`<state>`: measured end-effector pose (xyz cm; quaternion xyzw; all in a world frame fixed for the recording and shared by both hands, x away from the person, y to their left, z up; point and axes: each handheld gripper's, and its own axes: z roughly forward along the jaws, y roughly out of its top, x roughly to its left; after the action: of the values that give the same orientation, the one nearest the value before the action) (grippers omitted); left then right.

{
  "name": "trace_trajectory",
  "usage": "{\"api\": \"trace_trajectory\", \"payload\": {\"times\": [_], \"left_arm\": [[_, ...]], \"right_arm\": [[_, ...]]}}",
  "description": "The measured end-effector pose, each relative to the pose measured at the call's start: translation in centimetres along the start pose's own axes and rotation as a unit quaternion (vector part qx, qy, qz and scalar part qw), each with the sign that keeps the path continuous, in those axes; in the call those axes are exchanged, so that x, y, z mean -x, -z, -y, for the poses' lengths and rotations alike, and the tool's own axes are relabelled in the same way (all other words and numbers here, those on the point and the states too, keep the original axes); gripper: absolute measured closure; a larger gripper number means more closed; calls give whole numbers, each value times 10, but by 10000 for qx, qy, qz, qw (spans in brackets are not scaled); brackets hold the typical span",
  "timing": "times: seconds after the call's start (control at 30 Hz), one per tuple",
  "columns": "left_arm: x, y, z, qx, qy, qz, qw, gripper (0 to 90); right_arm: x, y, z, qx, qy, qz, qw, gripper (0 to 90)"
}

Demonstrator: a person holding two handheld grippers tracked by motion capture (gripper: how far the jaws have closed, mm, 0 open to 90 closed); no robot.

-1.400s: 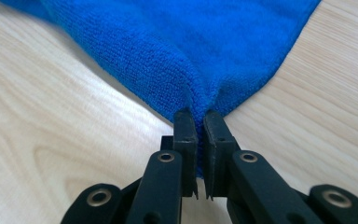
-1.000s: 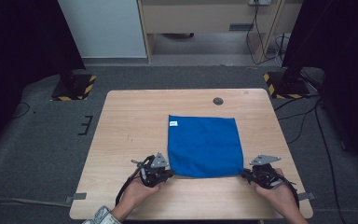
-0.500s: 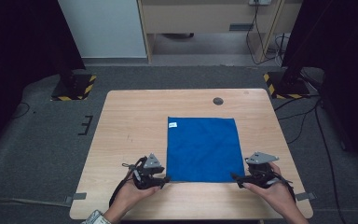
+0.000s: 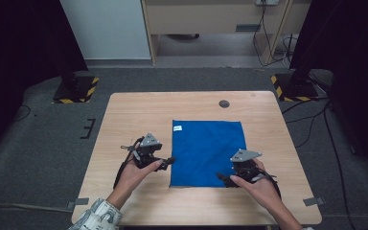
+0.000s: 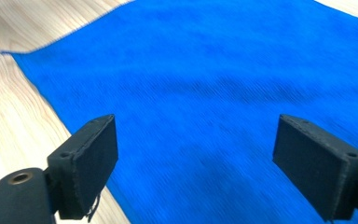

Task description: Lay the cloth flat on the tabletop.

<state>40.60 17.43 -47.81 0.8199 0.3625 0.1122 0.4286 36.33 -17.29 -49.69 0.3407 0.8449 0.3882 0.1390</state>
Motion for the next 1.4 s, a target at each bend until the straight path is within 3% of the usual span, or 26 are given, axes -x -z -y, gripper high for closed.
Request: {"api": "trace_trajectory", "payload": {"times": [0.23, 0.5, 0.63, 0.77, 1.07, 1.2, 1.3, 1.4], "left_arm": [[-13, -12, -9, -30, 136, 26, 9999, 107], [-14, -21, -27, -5, -111, 61, 9999, 82], [-16, -24, -35, -52, -75, 210, 9997, 75], [-21, -25, -40, 82, -2, 249, 9997, 73], [-26, -29, -59, 132, -162, 92, 9997, 73], [-25, -32, -62, 190, -288, -213, 9992, 91], [-27, -33, -66, 172, -271, -126, 9994, 92], [-30, -35, -71, 149, -304, -171, 9993, 89]], "right_arm": [[-5, -13, -8, 78, 0, -38, 10000, 153], [-13, -19, -19, 9, 137, -184, 9997, 120], [-17, -24, -23, 11, 192, -211, 9996, 115], [-21, -32, -26, 6, 217, -192, 9996, 115], [-29, -40, -35, 34, 297, -217, 9993, 146], [-32, -43, -43, 86, 343, -148, 9993, 157], [-32, -44, -47, 142, 337, -175, 9992, 158], [-34, -47, -52, 128, 356, -191, 9991, 167]]}}
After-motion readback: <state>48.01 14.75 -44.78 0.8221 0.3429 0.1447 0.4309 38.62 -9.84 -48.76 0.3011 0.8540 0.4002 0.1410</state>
